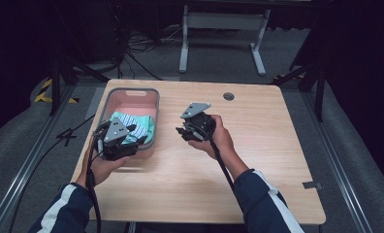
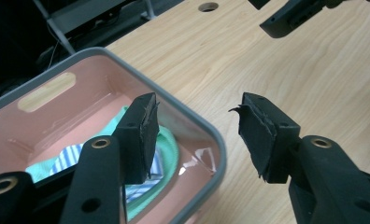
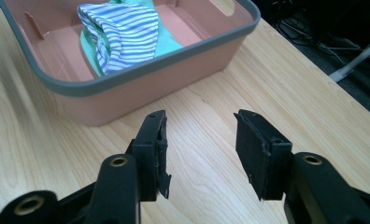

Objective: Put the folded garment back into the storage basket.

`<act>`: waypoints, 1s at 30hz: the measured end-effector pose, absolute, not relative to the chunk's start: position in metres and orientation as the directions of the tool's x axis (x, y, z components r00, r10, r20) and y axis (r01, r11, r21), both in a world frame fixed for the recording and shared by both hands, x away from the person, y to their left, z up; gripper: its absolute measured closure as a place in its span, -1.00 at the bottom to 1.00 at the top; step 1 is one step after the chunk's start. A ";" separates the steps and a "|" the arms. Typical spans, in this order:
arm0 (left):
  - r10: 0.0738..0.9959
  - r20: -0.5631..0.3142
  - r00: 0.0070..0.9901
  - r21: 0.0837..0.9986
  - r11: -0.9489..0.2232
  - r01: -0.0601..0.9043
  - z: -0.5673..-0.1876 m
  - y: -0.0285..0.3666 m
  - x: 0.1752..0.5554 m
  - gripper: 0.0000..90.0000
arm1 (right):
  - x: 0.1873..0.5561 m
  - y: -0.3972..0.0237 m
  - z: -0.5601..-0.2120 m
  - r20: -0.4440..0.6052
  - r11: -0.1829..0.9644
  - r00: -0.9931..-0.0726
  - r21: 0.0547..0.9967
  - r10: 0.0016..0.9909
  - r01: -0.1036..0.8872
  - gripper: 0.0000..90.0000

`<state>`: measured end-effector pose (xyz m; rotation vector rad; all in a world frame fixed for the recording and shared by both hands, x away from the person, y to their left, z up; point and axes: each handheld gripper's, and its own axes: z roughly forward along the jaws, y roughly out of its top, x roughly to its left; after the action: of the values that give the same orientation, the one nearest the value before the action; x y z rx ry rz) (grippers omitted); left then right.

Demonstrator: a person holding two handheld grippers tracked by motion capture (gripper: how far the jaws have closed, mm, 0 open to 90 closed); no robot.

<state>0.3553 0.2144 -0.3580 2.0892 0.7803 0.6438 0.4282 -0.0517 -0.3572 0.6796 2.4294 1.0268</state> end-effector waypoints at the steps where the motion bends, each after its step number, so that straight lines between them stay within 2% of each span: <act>1: 0.707 0.178 0.684 0.814 -0.496 0.301 -0.358 0.213 0.354 0.05 | 0.427 -0.055 -0.357 -0.181 0.606 -0.793 0.747 0.581 0.274 0.19; 10: 0.663 0.192 0.724 0.796 -0.537 0.280 -0.365 0.191 0.345 -0.03 | 0.410 -0.085 -0.364 -0.208 0.635 -0.791 0.722 0.576 0.273 0.12; 14: 0.643 0.192 0.742 0.785 -0.555 0.277 -0.370 0.183 0.343 -0.06 | 0.403 -0.098 -0.366 -0.190 0.621 -0.787 0.728 0.588 0.289 0.02; 20: 0.617 0.189 0.764 0.766 -0.580 0.278 -0.381 0.172 0.342 -0.19 | 0.397 -0.113 -0.373 -0.203 0.634 -0.774 0.711 0.599 0.304 -0.14; 30: 0.577 0.185 0.795 0.735 -0.619 0.278 -0.396 0.158 0.339 -0.36 | 0.388 -0.136 -0.385 -0.228 0.647 -0.757 0.695 0.613 0.314 -0.26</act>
<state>0.3393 0.1579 -0.3960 2.2550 0.6288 0.5320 0.3878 -0.1355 -0.3845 0.7265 2.4186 0.9012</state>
